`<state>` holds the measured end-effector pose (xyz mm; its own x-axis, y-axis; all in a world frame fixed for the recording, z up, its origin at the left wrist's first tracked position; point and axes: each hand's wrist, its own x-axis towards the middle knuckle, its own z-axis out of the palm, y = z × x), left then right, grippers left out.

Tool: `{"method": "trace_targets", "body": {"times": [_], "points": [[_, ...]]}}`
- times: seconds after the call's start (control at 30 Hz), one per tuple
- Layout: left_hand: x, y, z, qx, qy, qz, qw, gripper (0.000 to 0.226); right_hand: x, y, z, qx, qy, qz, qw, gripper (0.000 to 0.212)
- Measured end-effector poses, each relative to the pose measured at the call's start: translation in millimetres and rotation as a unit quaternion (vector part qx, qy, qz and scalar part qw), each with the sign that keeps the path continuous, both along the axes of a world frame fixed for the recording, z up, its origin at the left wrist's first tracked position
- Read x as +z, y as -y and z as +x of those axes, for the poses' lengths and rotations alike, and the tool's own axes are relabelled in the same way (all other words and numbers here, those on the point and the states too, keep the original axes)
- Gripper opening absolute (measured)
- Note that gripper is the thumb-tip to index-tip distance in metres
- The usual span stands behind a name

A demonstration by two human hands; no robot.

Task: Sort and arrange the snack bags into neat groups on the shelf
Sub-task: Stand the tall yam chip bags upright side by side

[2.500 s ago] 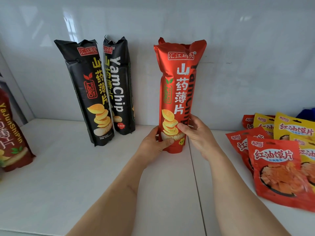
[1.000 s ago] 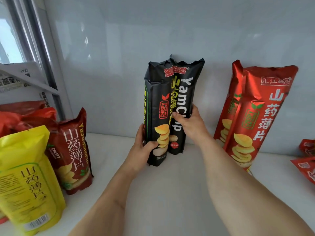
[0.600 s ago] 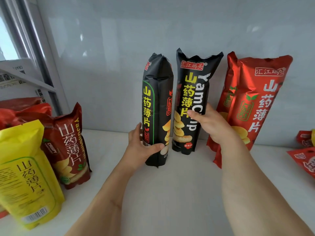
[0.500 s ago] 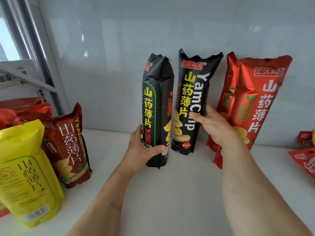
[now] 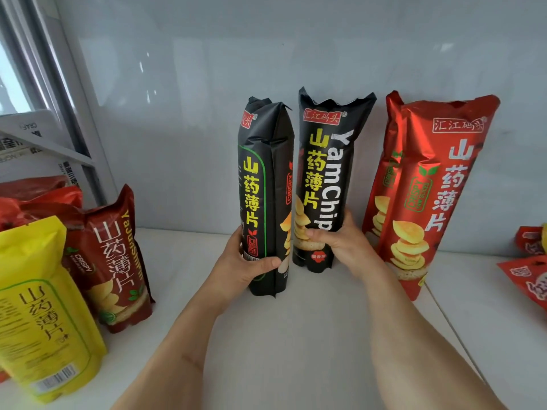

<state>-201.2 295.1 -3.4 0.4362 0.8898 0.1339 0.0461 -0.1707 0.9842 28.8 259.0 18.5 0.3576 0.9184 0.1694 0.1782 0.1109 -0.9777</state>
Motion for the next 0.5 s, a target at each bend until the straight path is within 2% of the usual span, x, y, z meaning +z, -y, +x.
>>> {"method": "trace_targets", "body": {"times": [0.1, 0.23, 0.37, 0.5], "points": [[0, 3, -2, 0.005, -0.006, 0.013, 1.000, 0.079, -4, 10, 11, 0.047, 0.002, -0.007, 0.999, 0.087], [-1, 7, -1, -0.014, -0.027, 0.022, 0.999, 0.063, -4, 19, 13, 0.082, -0.001, -0.017, 0.997, 0.088], [0, 13, 0, -0.043, -0.040, 0.014, 0.998, 0.073, -5, 27, 6, 0.068, -0.018, -0.006, 0.998, 0.095], [-4, 11, -3, -0.097, -0.039, -0.013, 0.994, 0.072, -9, 43, -2, 0.043, 0.002, -0.008, 0.999, 0.107]]}}
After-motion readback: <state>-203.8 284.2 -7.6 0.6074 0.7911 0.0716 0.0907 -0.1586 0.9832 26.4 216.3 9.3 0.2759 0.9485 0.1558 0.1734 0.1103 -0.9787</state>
